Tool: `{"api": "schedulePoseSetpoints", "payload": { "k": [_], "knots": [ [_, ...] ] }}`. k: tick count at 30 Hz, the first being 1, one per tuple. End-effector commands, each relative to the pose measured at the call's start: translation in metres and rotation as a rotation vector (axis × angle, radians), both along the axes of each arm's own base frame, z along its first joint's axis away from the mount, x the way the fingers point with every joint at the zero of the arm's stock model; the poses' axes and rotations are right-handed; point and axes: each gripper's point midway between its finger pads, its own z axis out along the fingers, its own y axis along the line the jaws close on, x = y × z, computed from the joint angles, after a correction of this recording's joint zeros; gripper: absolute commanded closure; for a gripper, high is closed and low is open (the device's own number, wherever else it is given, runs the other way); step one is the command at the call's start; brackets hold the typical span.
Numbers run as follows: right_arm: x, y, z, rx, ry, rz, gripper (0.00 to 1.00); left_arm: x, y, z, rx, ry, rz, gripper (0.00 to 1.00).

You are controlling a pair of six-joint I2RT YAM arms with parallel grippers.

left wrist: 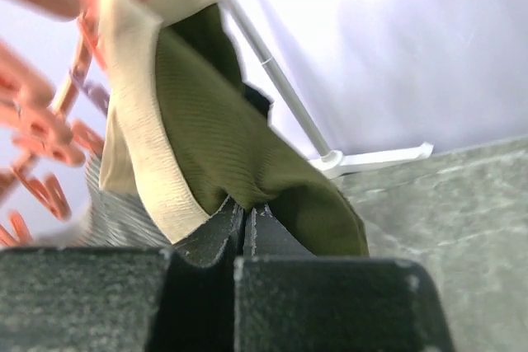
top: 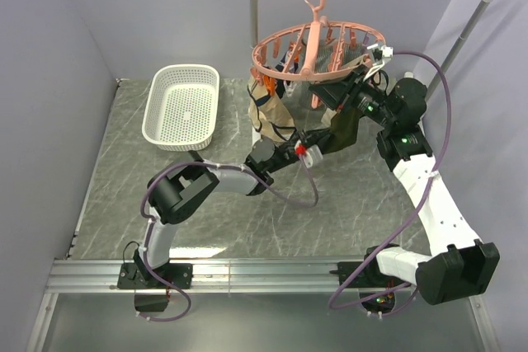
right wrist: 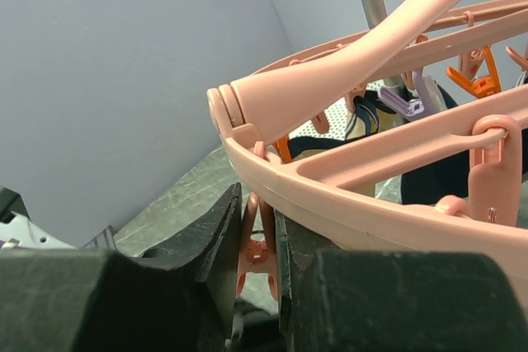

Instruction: Clip the underwear to the hanger

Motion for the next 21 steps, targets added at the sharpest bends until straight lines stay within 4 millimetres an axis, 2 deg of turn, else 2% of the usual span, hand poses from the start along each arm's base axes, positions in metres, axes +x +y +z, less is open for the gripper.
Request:
{"api": "schedulePoseSetpoints", "payload": {
  "k": [1,5,10,14,19,21],
  "knots": [
    [-0.02,0.009,0.023,-0.011,-0.065,0.095,1.0,-0.029,0.006,0.034,-0.031,-0.297,0.046,1.0],
    [-0.016,0.006,0.024,-0.023,-0.072,0.063,1.0,-0.044,0.012,0.041,-0.022,-0.448,0.077,1.0],
    [-0.008,-0.001,0.023,-0.028,-0.076,0.0,1.0,-0.048,0.024,0.05,-0.016,-0.569,0.145,1.0],
    [0.0,-0.006,0.019,-0.035,-0.088,-0.052,1.0,-0.054,0.03,0.067,-0.055,-0.657,0.181,1.0],
    [0.002,-0.007,0.013,-0.059,-0.077,-0.061,1.0,-0.045,0.029,0.09,-0.097,-0.713,0.249,1.0],
    [0.001,-0.007,0.013,-0.065,-0.08,-0.058,1.0,-0.042,0.025,0.091,-0.098,-0.68,0.236,1.0]
  ]
}}
